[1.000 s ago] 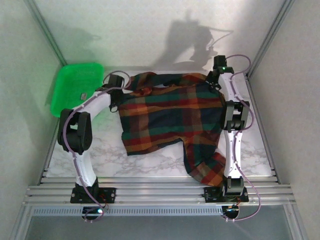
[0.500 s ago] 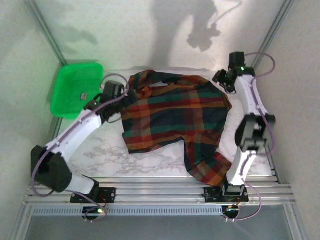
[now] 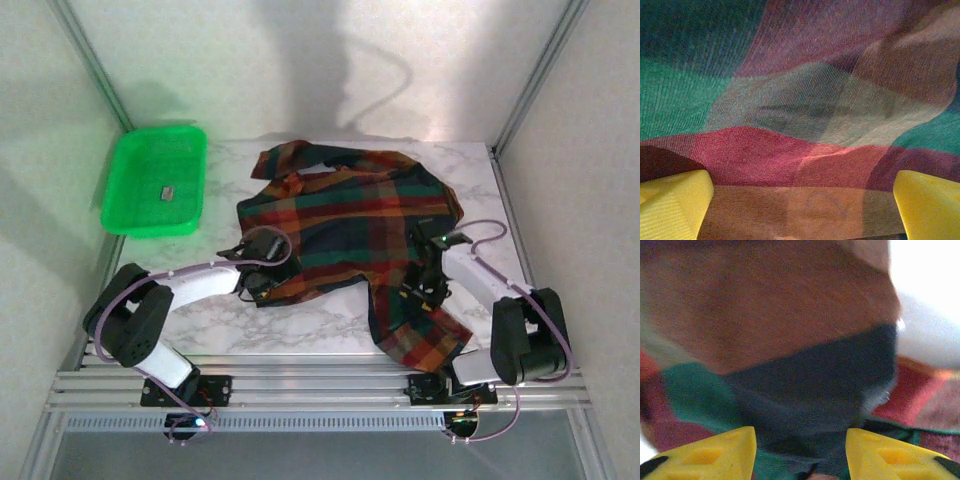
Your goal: Fold and stack the long sleeve shirts
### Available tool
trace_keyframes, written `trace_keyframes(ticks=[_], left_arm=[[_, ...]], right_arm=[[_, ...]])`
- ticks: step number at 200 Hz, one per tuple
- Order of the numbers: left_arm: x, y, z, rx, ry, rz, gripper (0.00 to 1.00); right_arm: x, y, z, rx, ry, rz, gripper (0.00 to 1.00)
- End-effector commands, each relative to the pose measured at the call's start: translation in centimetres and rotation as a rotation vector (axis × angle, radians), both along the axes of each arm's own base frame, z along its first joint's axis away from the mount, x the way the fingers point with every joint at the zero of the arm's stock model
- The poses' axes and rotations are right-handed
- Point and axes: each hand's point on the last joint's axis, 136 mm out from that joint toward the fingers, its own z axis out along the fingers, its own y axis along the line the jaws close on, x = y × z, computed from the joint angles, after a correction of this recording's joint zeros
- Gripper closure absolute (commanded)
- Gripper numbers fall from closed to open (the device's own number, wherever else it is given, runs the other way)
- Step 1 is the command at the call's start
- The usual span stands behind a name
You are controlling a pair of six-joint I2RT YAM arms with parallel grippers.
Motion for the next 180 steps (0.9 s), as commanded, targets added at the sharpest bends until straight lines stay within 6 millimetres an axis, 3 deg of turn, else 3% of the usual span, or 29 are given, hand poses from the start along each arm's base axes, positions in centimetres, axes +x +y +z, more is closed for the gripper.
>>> trace_keyframes(ticks=[1, 28, 47, 59, 72, 90, 109, 124, 147, 164, 180], left_arm=[[-1.1, 5.3, -3.2, 0.126, 0.054, 0.102, 0.06], [-1.5, 10.2, -3.8, 0.211, 0.076, 0.166, 0.06], [-1.3, 12.5, -2.4, 0.246, 0.054, 0.195, 0.06], [-0.8, 13.1, -1.0, 0.233, 0.014, 0.208, 0.05], [-0.1, 12.3, 0.9, 0.182, -0.04, 0.198, 0.04], [0.4, 11.1, 4.2, 0.106, -0.096, 0.194, 0.03], [0.2, 10.2, 8.1, 0.011, -0.171, 0.213, 0.0], [-0.8, 10.0, 10.0, -0.019, -0.184, 0.217, 0.0], [-3.2, 10.5, 9.7, 0.007, -0.137, 0.203, 0.0], [-4.8, 11.3, 8.1, 0.054, -0.086, 0.205, 0.0], [-5.3, 11.5, 6.8, 0.061, -0.065, 0.21, 0.0]], right_arm=[[-0.5, 0.2, -1.0, -0.03, -0.016, -0.066, 0.49], [-2.2, 1.3, -2.2, -0.043, 0.035, -0.032, 0.49], [-3.1, 2.7, -2.6, -0.013, 0.046, -0.036, 0.5], [-3.8, 3.5, -2.9, 0.011, 0.058, -0.052, 0.5], [-4.4, 4.5, -2.8, 0.035, 0.064, -0.047, 0.5], [-4.4, 5.0, -0.7, 0.03, 0.033, -0.016, 0.49], [-3.5, 5.1, 3.1, 0.061, -0.061, 0.011, 0.46], [-2.6, 5.0, 6.2, 0.083, -0.135, 0.035, 0.41], [-1.2, 3.7, 8.0, 0.064, -0.195, 0.08, 0.38], [-0.1, 3.3, 7.3, 0.067, -0.197, 0.127, 0.4], [0.5, 4.0, 5.7, 0.082, -0.173, 0.192, 0.49]])
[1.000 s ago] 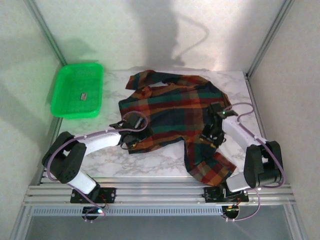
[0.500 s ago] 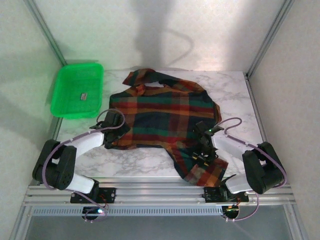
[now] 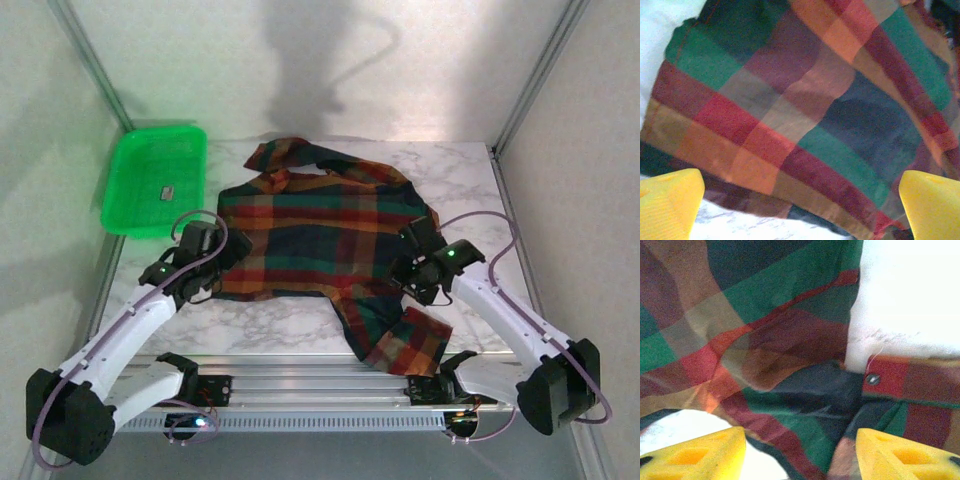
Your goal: Fold and stack the long sleeve shirts
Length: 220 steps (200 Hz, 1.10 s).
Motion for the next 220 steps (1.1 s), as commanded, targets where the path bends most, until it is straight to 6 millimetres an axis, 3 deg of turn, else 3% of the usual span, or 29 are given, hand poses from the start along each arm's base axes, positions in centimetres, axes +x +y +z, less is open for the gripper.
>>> trace_keyframes(ticks=[1, 22, 68, 92, 115, 146, 169, 199, 220], left_arm=[[-3.3, 1.1, -4.0, 0.048, 0.159, 0.015, 0.0], [-3.6, 1.6, -5.8, 0.06, 0.181, 0.05, 0.0], [-3.0, 1.9, -7.7, 0.036, 0.172, 0.131, 0.0], [-2.8, 2.8, -8.3, 0.081, 0.182, 0.165, 0.0], [-2.4, 3.5, -8.5, 0.081, 0.16, 0.211, 0.0], [-1.7, 3.5, -8.4, 0.035, 0.123, 0.247, 0.0], [-0.7, 2.5, -8.9, -0.017, 0.133, 0.202, 0.01], [-0.3, 1.8, -9.5, -0.063, 0.153, 0.171, 0.05], [-0.7, 2.4, -10.0, -0.07, 0.177, 0.187, 0.07]], right_arm=[[-0.6, -0.5, -2.8, -0.068, 0.08, 0.127, 0.5], [-2.4, 0.2, -6.1, -0.051, 0.161, 0.119, 0.64], [-6.7, 0.9, -11.2, -0.027, 0.25, 0.001, 0.71], [-8.4, 1.9, -11.8, -0.03, 0.309, 0.015, 0.72], [-9.1, 1.6, -10.6, -0.049, 0.311, 0.004, 0.69], [-7.2, 0.5, -6.0, -0.042, 0.179, -0.02, 0.48], [-4.8, -1.2, -3.4, -0.06, 0.108, -0.026, 0.44], [-1.2, -2.6, -4.2, -0.044, 0.063, -0.016, 0.46], [0.9, -1.6, -5.6, 0.005, 0.041, 0.015, 0.49]])
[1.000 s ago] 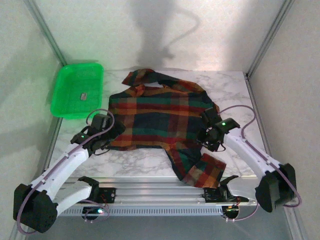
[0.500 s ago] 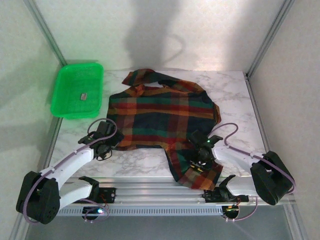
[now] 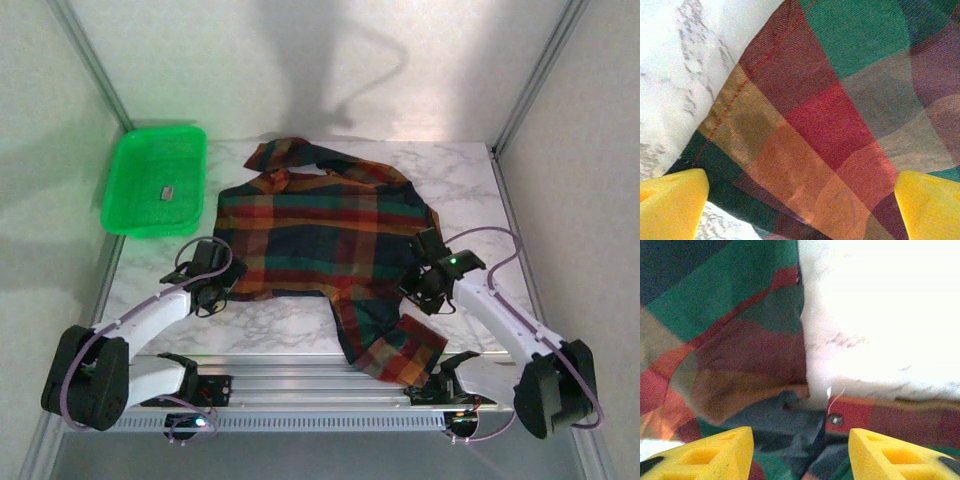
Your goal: Fold and stack the long sleeve shirts
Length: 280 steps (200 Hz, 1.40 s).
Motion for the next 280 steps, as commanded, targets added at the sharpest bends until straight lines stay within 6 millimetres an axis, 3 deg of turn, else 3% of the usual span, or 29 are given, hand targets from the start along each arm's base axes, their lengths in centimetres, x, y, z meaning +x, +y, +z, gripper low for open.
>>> trace_keyframes(ticks=[1, 31, 84, 151, 214, 226, 280], left_arm=[[0.1, 0.0, -0.1, -0.036, -0.005, 0.0, 0.07], [0.3, 1.3, 0.8, -0.072, -0.057, 0.043, 0.08], [0.5, 2.0, 0.0, -0.115, -0.019, 0.039, 0.14], [-2.8, 2.4, 0.3, -0.082, 0.056, 0.019, 0.17], [-3.4, 2.2, -0.6, -0.071, 0.107, -0.006, 0.22], [-3.2, 2.3, -0.8, -0.062, 0.11, -0.007, 0.24], [-0.8, 1.7, -1.3, -0.088, 0.057, -0.006, 0.56]], right_arm=[[1.6, 0.6, -1.7, 0.012, -0.018, 0.099, 0.49], [3.3, 2.1, -2.3, 0.079, -0.065, 0.089, 0.51], [2.2, 1.8, -4.7, 0.069, 0.001, 0.071, 0.56], [1.5, 1.7, -4.6, 0.072, 0.012, 0.078, 0.56], [0.9, 1.9, -4.5, 0.091, 0.027, 0.096, 0.56], [0.9, 2.0, -4.5, 0.096, 0.023, 0.096, 0.56], [0.9, 2.7, -4.7, 0.114, 0.03, 0.11, 0.55]])
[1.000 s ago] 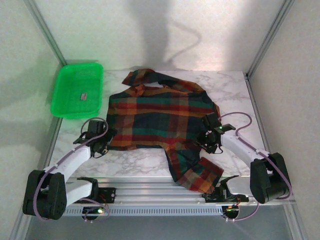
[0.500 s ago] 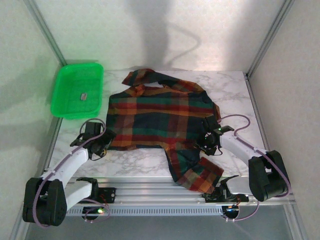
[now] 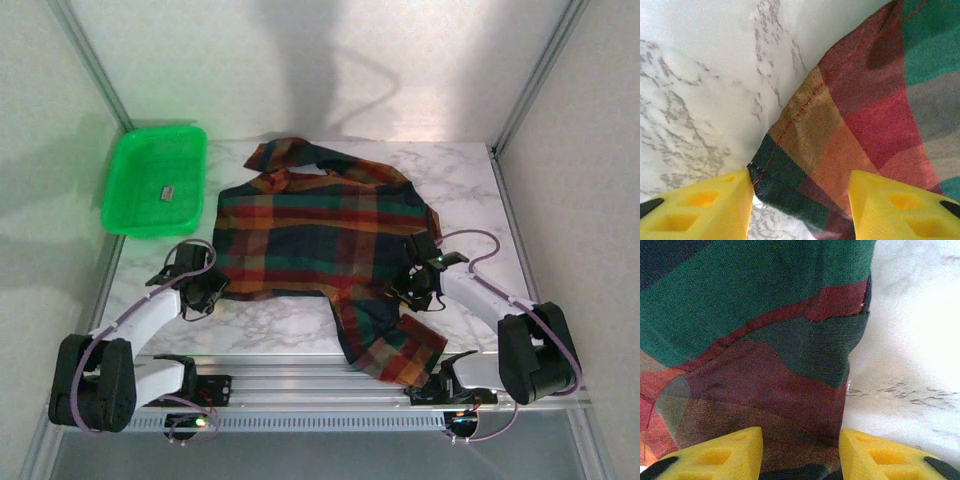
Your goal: Fold and stack the long sleeve shirts
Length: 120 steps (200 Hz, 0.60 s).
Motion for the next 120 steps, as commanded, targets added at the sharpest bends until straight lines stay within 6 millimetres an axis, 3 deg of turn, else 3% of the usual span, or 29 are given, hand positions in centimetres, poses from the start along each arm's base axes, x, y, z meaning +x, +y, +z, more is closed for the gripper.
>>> trace_keyframes(ticks=[1, 28, 58, 107, 120], left_arm=[[1.1, -0.3, 0.0, -0.01, -0.037, -0.006, 0.57], [0.8, -0.5, -1.0, -0.016, -0.023, -0.011, 0.74], [0.4, -0.3, -0.6, -0.004, -0.038, -0.002, 0.93], [0.0, -0.4, -0.2, -0.005, -0.054, -0.01, 1.0], [-0.1, -0.3, 0.2, -0.002, -0.063, -0.007, 1.0]], right_arm=[[-0.8, 0.3, -0.3, 0.007, 0.015, 0.025, 0.55], [-1.3, 0.4, -0.8, 0.022, 0.028, 0.015, 0.56], [-2.2, 0.4, -0.5, 0.028, 0.029, 0.015, 0.57], [-3.7, 0.5, -0.6, 0.056, 0.035, 0.021, 0.56], [-3.5, 0.7, -0.5, 0.059, 0.029, 0.021, 0.61]])
